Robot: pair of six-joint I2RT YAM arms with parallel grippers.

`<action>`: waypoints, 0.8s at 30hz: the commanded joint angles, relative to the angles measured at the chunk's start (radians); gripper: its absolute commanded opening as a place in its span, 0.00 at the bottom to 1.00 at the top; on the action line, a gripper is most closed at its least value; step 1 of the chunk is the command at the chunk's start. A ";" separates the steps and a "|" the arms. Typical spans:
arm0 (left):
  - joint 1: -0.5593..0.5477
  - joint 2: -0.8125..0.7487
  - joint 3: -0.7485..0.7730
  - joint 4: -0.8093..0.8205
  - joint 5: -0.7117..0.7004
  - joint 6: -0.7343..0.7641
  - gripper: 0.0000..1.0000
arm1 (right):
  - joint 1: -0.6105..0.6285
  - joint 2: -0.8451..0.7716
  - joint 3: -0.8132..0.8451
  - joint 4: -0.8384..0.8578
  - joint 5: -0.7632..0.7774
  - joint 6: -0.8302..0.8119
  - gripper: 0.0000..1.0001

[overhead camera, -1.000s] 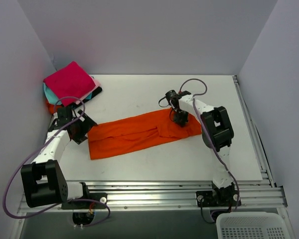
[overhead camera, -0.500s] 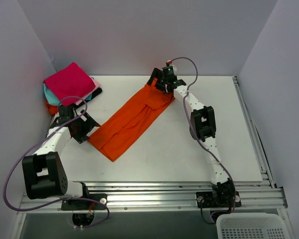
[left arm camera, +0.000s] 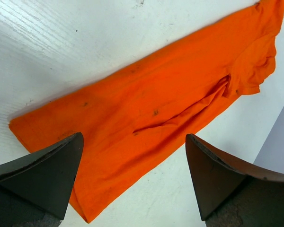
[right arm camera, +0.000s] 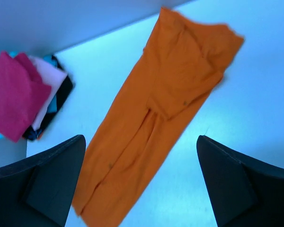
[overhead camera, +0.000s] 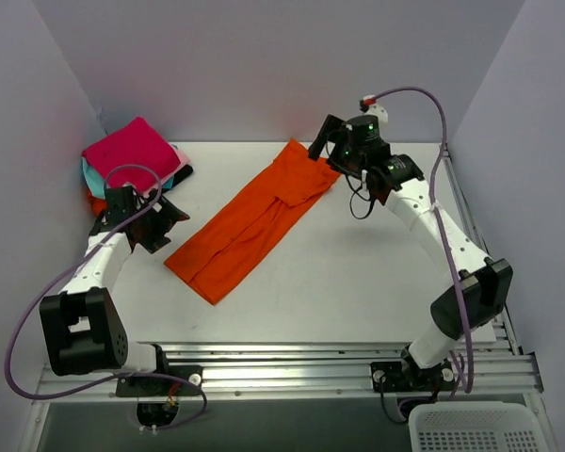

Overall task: Fold and stack the t-shirts
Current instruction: Rotate the tshirt 90 degrees

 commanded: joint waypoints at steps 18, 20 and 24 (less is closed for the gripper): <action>-0.028 -0.254 -0.079 -0.145 -0.040 0.008 0.98 | 0.615 0.118 -0.296 -0.139 -0.055 0.395 1.00; -0.031 -0.265 -0.081 -0.172 -0.048 0.019 0.98 | 0.638 0.176 -0.272 -0.109 -0.093 0.408 1.00; -0.030 -0.294 -0.101 -0.183 -0.051 0.028 0.98 | 0.667 0.277 -0.217 -0.076 -0.113 0.403 1.00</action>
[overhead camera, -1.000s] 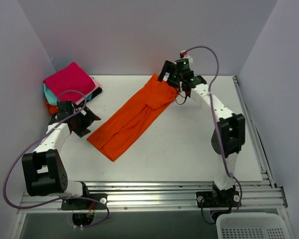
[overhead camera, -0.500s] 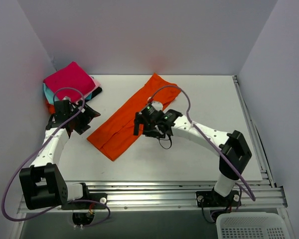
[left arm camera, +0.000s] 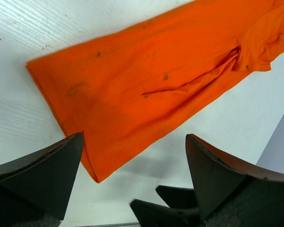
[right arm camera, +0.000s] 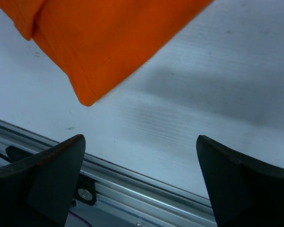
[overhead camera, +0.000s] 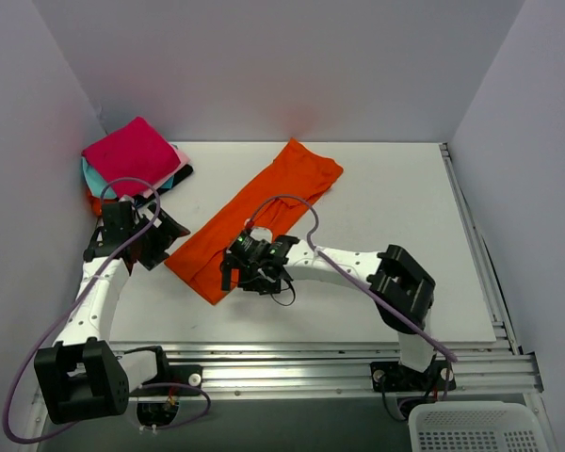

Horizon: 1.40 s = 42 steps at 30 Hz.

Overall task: Fold and stack the t-shirts
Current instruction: Rotate the tshirt 90 degrees

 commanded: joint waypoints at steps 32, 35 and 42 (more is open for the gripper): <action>-0.021 -0.062 -0.025 -0.075 -0.030 0.042 0.98 | 0.006 0.372 0.102 -0.002 -0.034 -0.059 0.00; -0.022 -0.060 -0.022 -0.075 -0.026 0.040 0.98 | -0.023 0.301 -0.013 -0.025 0.013 -0.065 0.00; -0.048 -0.062 -0.034 -0.046 -0.003 0.019 0.98 | -0.152 -0.077 -0.375 -0.120 0.136 -0.031 0.00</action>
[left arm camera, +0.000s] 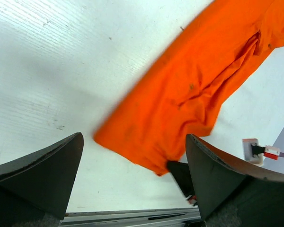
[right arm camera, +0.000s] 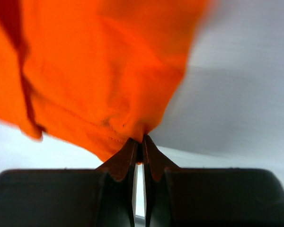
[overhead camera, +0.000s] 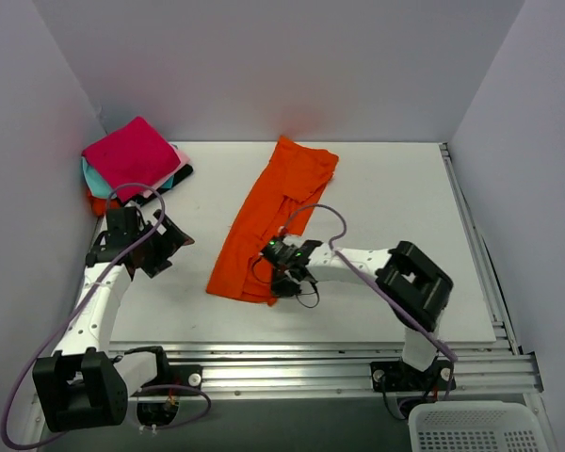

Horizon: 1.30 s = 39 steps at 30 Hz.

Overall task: Fold and stack the t-shirts
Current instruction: Rotate the tshirt 90 degrees

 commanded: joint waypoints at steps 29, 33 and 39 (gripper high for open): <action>-0.835 0.105 0.003 0.115 -0.139 -0.138 1.00 | -0.190 -0.582 -0.269 -0.554 0.262 0.034 0.67; -0.886 0.097 -0.108 0.218 -0.142 -0.229 0.95 | -0.210 -0.646 -0.370 -0.502 0.215 0.039 0.61; -0.937 0.152 -0.127 0.241 -0.177 -0.265 0.94 | -0.242 -0.712 -0.499 -0.383 0.149 0.025 0.54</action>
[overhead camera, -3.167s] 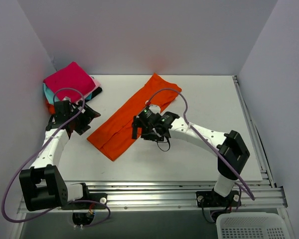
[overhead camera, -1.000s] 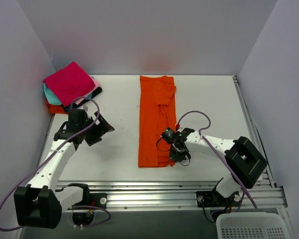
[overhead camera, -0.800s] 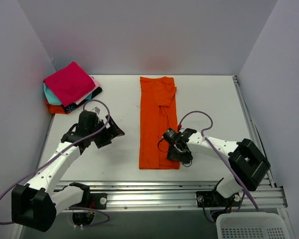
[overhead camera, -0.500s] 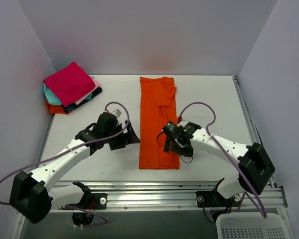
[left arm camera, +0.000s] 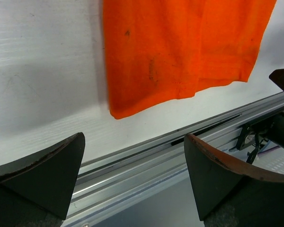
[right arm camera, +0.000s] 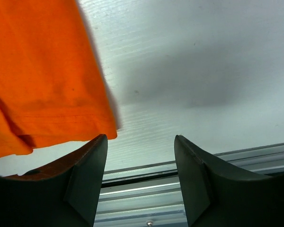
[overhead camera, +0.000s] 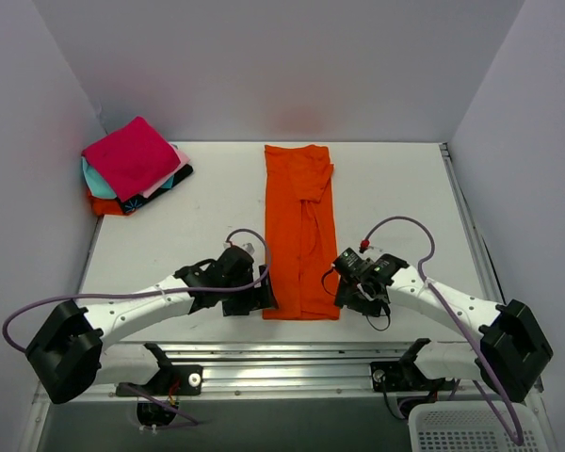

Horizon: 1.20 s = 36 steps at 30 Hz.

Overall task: Fold and stack the t-shirts
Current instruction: Rotate the tshirt 90 degrees, then grab the bottom of the folded rectangular tshirt with both arms

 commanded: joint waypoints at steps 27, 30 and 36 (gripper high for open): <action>-0.073 0.160 -0.033 0.223 -0.061 -0.107 0.80 | 0.027 0.141 -0.058 0.206 -0.067 0.007 0.41; -0.073 0.167 -0.041 0.231 -0.060 -0.110 0.76 | 0.036 0.153 -0.064 0.218 -0.073 0.011 0.39; -0.073 0.184 -0.042 0.246 -0.055 -0.107 0.64 | 0.039 0.175 -0.076 0.241 -0.087 0.010 0.23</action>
